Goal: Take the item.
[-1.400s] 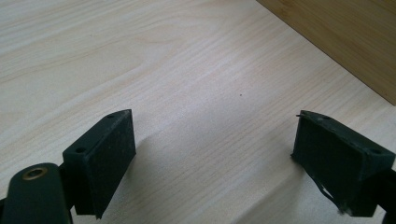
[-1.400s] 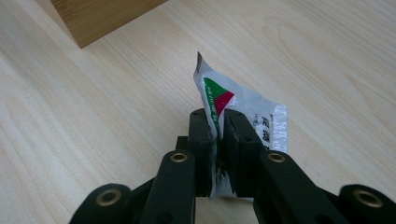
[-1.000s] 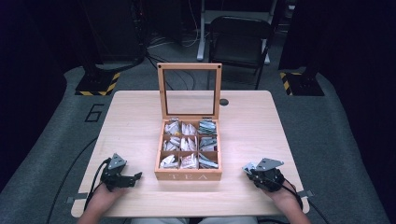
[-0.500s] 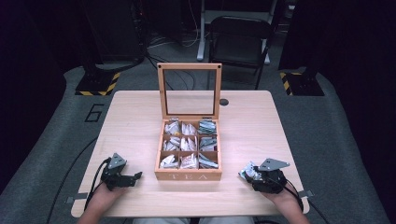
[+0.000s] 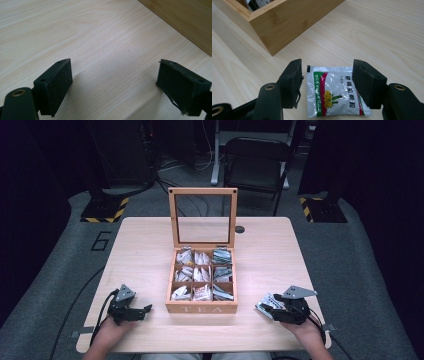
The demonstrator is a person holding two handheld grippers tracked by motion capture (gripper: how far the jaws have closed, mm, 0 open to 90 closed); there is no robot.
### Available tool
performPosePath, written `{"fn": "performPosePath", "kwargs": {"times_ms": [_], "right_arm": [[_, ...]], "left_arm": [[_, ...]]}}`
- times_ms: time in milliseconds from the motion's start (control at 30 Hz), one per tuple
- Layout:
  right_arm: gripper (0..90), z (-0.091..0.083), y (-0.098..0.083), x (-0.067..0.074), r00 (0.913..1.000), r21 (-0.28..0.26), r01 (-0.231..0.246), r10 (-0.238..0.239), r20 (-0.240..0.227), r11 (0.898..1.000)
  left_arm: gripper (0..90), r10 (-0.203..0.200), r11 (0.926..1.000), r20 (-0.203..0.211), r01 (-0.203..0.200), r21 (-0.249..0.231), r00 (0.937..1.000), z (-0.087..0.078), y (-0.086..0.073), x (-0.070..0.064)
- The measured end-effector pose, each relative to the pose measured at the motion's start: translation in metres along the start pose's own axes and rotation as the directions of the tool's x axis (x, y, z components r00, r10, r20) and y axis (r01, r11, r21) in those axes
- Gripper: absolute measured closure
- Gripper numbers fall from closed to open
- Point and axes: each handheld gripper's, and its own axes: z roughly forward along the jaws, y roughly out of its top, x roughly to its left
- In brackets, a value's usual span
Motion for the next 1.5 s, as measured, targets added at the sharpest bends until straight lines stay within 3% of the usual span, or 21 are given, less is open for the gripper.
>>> {"fn": "performPosePath", "kwargs": {"times_ms": [100,167,367,633,833,1100,1500], "right_arm": [[39.9,-0.001,0.002,0.005,0.9999,-0.005,-0.007,0.007,-0.010,1.000],[39.8,-0.001,0.002,0.009,0.9997,0.004,0.013,-0.013,-0.023,1.000],[39.7,-0.001,0.004,0.025,0.9964,0.025,0.065,-0.064,-0.056,0.998],[39.7,0.004,0.002,0.037,0.9942,0.023,0.082,-0.080,-0.072,0.996],[39.7,0.011,0.000,0.041,0.9922,0.019,0.101,-0.099,-0.075,0.995],[39.7,0.019,-0.005,0.043,0.9887,0.056,0.125,-0.120,-0.090,0.991],[39.6,0.023,-0.011,0.042,0.9914,0.072,0.115,-0.110,-0.072,0.991]], "left_arm": [[12.7,-0.012,0.9999,-0.001,0.012,-0.008,0.9999,0.001,-0.001,-0.001],[12.7,0.004,1.0000,-0.003,-0.004,-0.004,1.0000,0.000,0.000,0.000],[12.7,0.002,1.0000,-0.001,-0.002,-0.002,1.0000,0.000,0.000,0.000],[12.7,0.003,1.0000,-0.001,-0.003,-0.002,1.0000,0.000,0.000,0.000],[12.7,0.003,1.0000,-0.001,-0.003,-0.002,1.0000,0.000,0.000,0.000],[12.7,0.003,1.0000,-0.001,-0.003,-0.002,1.0000,0.000,0.000,0.000],[12.7,0.002,1.0000,-0.001,-0.002,-0.002,1.0000,0.000,0.000,0.000]]}}
